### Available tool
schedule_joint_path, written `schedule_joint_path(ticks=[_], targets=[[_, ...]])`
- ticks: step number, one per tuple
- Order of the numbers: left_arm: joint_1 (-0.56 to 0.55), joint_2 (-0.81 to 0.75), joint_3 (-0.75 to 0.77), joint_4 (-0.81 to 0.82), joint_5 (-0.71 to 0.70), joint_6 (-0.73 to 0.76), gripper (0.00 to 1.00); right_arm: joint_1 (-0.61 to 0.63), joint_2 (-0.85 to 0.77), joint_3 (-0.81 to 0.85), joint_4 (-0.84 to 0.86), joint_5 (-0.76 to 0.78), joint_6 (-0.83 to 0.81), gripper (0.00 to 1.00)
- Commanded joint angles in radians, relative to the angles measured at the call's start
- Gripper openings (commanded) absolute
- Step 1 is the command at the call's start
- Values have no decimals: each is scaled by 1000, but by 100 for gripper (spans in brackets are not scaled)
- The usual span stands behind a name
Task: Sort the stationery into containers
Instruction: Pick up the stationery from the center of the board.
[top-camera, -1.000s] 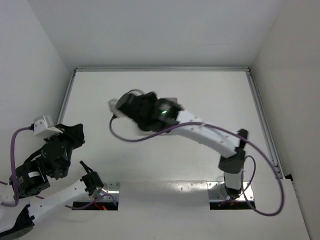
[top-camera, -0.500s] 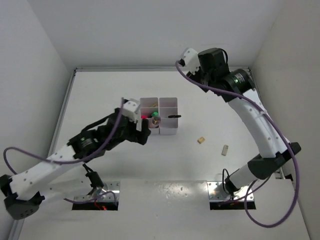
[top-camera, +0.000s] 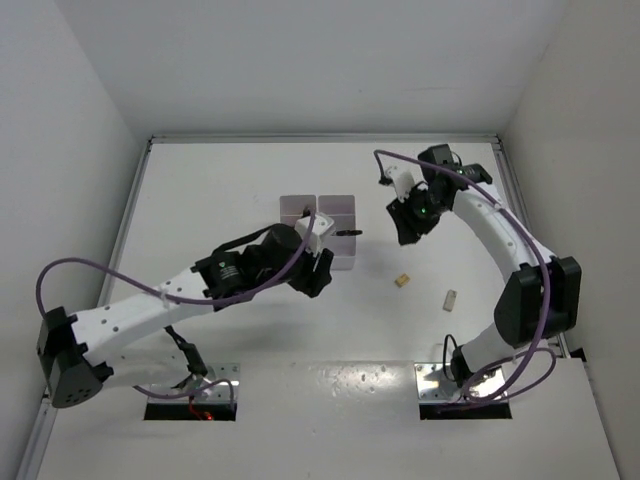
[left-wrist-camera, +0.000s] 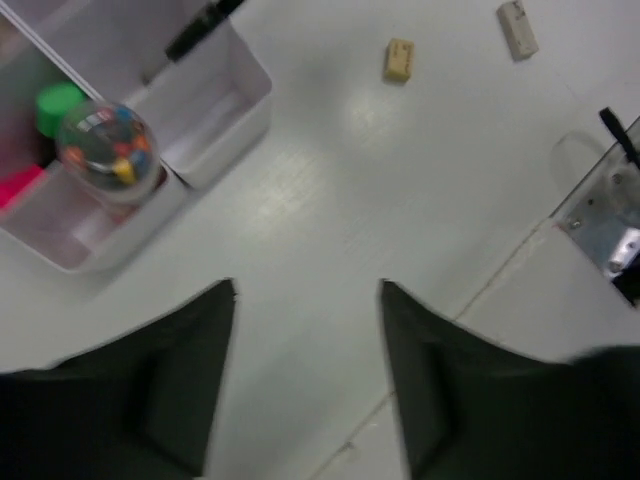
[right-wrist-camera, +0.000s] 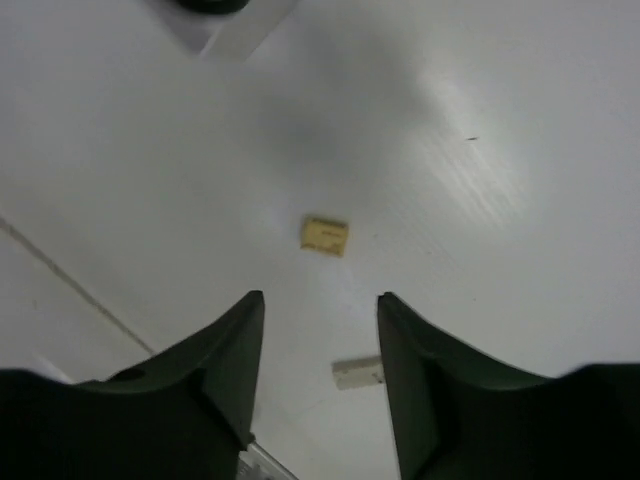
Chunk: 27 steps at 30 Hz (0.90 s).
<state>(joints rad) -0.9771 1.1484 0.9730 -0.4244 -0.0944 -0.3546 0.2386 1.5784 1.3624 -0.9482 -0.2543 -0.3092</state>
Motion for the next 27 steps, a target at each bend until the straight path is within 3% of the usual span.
schedule_joint_path(ticks=[1,4,7,13,19,27], targets=[[-9,-137,-22,43,-77,60,79,-21,-96,-86,-90,-325,-363,53],[21,-242,-62,17,-114,92,87,-48,-132,-224,-148,-396,-715,58],[51,-294,-62,-31,-177,101,88,-61,-146,-295,-129,-396,-933,58],[60,-368,-121,-19,-261,101,91,-61,-146,-419,-2,-298,-1319,46],[69,-406,-163,32,-297,101,92,-44,-113,-508,167,-220,-1505,46],[87,-415,-184,62,-277,111,92,-44,-8,-476,219,-163,-1547,46]])
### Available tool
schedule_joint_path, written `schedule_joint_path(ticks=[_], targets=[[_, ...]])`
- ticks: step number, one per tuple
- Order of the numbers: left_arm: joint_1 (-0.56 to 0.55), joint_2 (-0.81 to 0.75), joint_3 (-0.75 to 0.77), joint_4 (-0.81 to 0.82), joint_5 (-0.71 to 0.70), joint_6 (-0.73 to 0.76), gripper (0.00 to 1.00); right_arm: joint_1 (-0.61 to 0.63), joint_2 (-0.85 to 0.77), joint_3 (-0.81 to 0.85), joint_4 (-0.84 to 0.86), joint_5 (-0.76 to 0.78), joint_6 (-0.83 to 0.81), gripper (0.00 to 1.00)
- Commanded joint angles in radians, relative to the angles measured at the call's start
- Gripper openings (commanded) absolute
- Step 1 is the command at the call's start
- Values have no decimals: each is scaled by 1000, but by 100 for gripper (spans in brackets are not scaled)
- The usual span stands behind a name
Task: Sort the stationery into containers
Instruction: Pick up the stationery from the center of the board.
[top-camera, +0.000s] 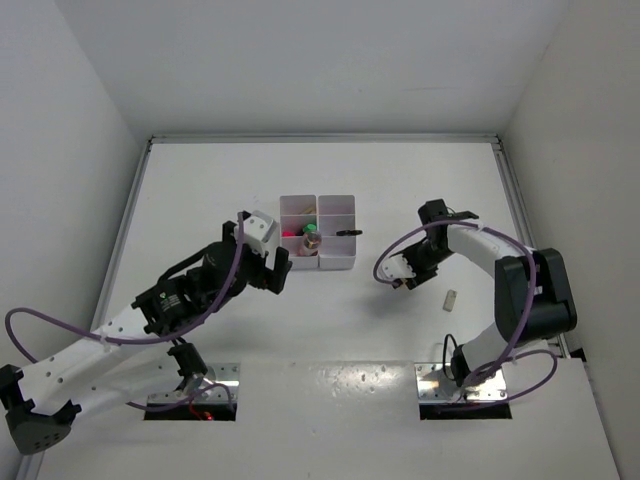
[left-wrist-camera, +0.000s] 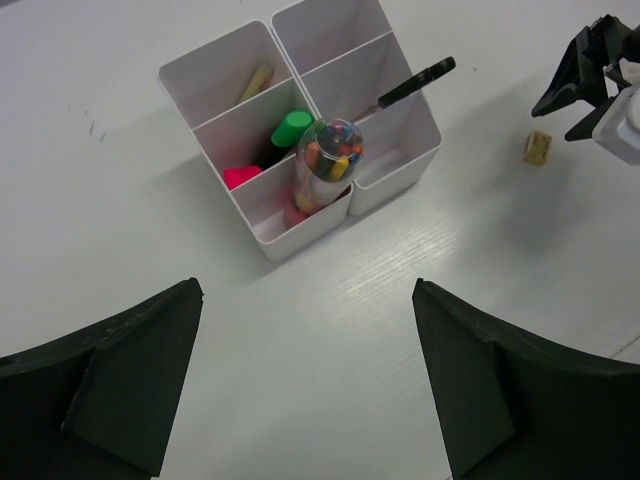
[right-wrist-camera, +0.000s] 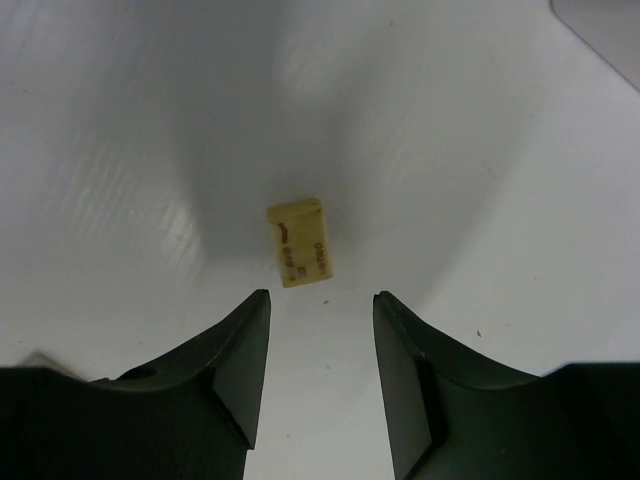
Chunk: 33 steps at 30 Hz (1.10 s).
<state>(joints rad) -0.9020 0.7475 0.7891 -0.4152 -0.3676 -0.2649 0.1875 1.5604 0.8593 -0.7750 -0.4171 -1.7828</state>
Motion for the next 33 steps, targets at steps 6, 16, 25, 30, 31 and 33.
schedule_joint_path(ticks=[6,16,25,30,31,33], targets=[[21,-14,-1,53,-4,21,92,27,42,1,55,34,-82,46],[40,-5,-10,53,16,21,92,58,102,-13,33,67,-101,46],[40,-5,-10,62,25,21,92,89,98,-33,71,104,-67,9],[49,-5,-19,62,35,21,92,89,-46,58,-69,-61,-3,0],[49,-5,-19,62,35,21,92,98,-68,76,-87,-140,20,0],[58,-5,-19,72,47,21,92,118,-109,132,-81,-210,115,0]])
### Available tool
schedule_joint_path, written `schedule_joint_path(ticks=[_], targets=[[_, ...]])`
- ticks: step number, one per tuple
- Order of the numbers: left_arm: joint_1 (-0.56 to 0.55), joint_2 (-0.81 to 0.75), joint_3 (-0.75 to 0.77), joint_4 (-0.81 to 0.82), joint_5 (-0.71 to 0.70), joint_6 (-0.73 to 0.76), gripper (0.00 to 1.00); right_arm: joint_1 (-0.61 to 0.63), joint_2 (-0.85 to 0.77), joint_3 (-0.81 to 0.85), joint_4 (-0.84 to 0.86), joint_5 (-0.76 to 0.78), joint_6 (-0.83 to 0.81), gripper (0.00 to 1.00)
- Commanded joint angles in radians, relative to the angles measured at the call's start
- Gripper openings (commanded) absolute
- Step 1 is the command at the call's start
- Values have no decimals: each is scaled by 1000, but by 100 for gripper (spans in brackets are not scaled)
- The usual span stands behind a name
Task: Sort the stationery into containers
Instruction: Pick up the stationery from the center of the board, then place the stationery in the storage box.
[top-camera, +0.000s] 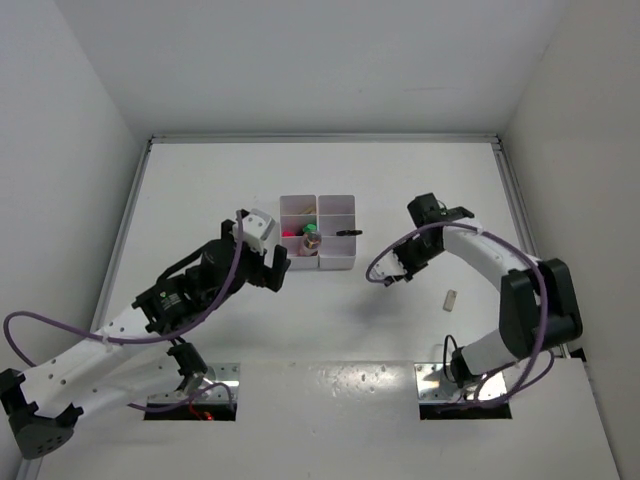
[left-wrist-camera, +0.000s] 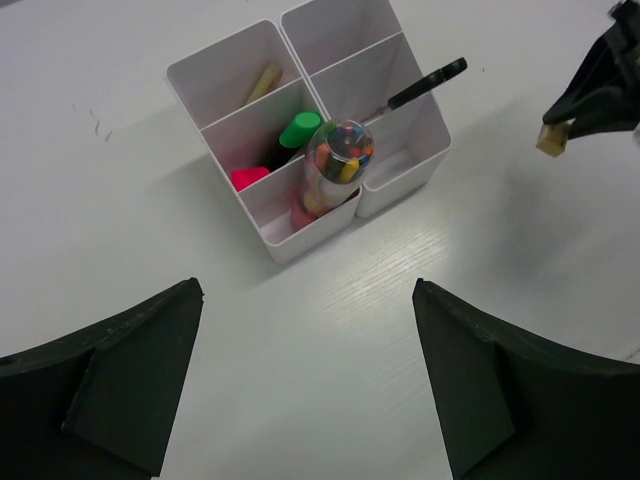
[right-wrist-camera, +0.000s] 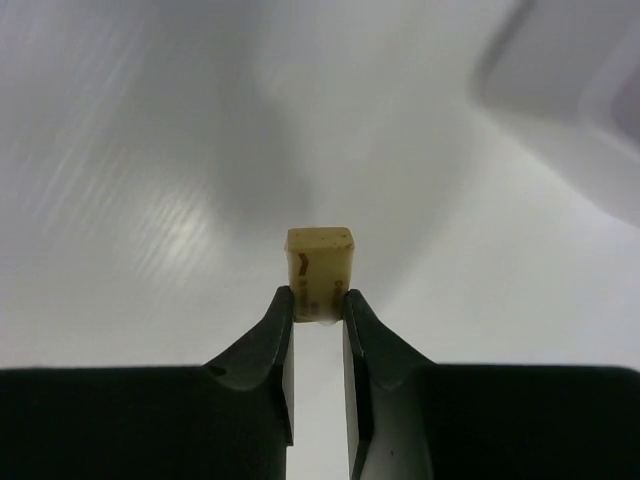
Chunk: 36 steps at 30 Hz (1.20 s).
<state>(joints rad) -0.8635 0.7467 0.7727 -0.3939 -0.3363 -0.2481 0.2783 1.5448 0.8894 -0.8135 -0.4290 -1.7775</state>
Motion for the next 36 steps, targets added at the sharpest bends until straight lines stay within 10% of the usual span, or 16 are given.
schedule_joint_path(ticks=[1,10,36], targets=[[30,-4,-3,50,16,4,92,48,-124,118,-18,-249,254,0],[60,16,-3,59,65,-5,92,171,-129,212,295,-185,966,0],[90,6,-3,69,105,-5,92,441,95,306,353,308,1142,0]])
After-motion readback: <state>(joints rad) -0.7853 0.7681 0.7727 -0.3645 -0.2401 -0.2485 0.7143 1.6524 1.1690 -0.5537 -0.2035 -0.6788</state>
